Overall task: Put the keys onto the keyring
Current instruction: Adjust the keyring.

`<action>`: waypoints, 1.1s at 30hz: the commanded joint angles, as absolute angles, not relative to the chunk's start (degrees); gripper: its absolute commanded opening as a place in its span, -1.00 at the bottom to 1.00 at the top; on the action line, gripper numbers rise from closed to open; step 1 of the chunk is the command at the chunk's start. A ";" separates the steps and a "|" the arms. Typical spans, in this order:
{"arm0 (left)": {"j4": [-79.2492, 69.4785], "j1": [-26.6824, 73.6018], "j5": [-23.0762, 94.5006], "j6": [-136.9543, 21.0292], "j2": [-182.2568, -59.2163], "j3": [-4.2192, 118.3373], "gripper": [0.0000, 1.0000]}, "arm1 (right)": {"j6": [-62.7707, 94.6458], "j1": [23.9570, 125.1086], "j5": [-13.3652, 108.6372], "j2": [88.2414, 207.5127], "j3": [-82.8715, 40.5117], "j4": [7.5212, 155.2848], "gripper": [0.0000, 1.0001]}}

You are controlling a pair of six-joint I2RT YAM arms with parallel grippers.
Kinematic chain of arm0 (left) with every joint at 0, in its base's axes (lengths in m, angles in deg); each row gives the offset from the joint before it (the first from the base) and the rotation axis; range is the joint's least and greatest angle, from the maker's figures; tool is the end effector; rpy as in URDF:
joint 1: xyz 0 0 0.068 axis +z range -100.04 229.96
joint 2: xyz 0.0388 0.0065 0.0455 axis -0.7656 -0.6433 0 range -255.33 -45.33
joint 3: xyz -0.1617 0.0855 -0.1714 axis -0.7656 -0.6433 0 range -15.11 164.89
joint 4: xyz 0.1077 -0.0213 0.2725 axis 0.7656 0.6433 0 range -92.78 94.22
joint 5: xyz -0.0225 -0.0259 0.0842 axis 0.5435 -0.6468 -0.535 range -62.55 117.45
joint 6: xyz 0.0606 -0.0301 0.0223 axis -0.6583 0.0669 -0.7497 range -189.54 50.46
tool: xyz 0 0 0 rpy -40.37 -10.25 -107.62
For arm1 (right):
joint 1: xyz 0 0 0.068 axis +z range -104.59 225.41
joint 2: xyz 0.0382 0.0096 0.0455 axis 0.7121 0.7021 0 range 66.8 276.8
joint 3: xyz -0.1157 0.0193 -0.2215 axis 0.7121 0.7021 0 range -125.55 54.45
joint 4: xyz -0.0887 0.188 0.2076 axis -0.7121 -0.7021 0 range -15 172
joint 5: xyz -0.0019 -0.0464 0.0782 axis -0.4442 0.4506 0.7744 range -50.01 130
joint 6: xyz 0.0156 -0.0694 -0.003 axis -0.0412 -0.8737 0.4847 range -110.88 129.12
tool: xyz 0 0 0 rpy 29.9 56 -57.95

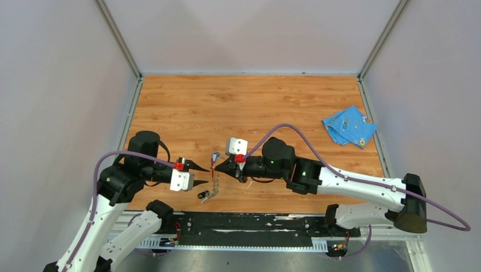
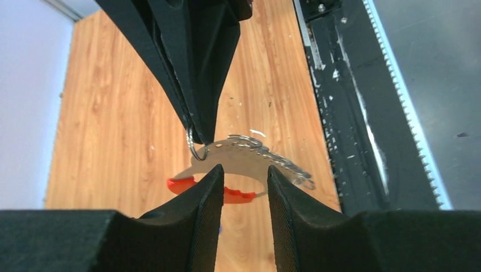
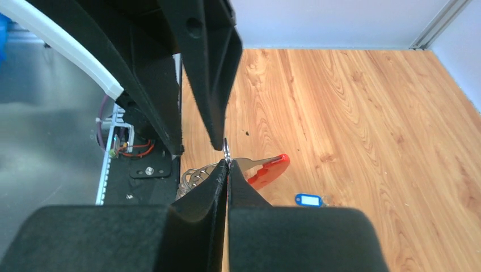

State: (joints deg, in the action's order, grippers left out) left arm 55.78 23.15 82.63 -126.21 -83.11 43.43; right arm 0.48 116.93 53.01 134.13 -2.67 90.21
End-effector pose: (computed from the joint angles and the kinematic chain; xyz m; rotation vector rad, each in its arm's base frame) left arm 0.1160 -0.1126 0.3504 1.6608 1.1161 -0.7342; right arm 0.0964 0.3300 0.3408 -1.2338 1.1762 1.0184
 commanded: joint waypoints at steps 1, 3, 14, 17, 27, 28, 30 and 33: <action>51.41 22.93 82.65 -115.64 -81.04 41.73 -0.26 | 6.35 115.41 56.41 132.38 -0.04 101.14 -0.99; 49.39 22.89 83.55 -112.71 -80.96 41.82 -0.27 | 6.95 115.30 57.64 132.83 0.12 101.71 -0.99; 45.71 22.89 77.50 -107.31 -80.37 41.66 -0.31 | 8.15 115.05 60.56 132.76 1.13 102.71 -0.99; 45.39 22.89 76.12 -105.53 -80.28 42.28 -0.29 | 7.93 115.09 60.44 132.22 1.54 102.02 -0.99; 45.29 22.89 83.15 -102.59 -81.98 42.81 -0.40 | 7.80 115.02 59.35 132.12 1.43 102.93 -0.99; 45.28 22.89 82.97 -102.79 -81.98 42.74 -0.43 | 7.87 114.99 59.27 132.09 1.54 103.12 -0.99; 45.29 22.89 82.76 -102.94 -81.96 42.74 -0.52 | 7.89 115.00 59.16 132.05 1.71 103.18 -0.99; 45.28 22.89 82.50 -102.99 -82.12 43.27 -0.63 | 7.94 115.04 59.22 132.01 1.89 103.18 -0.99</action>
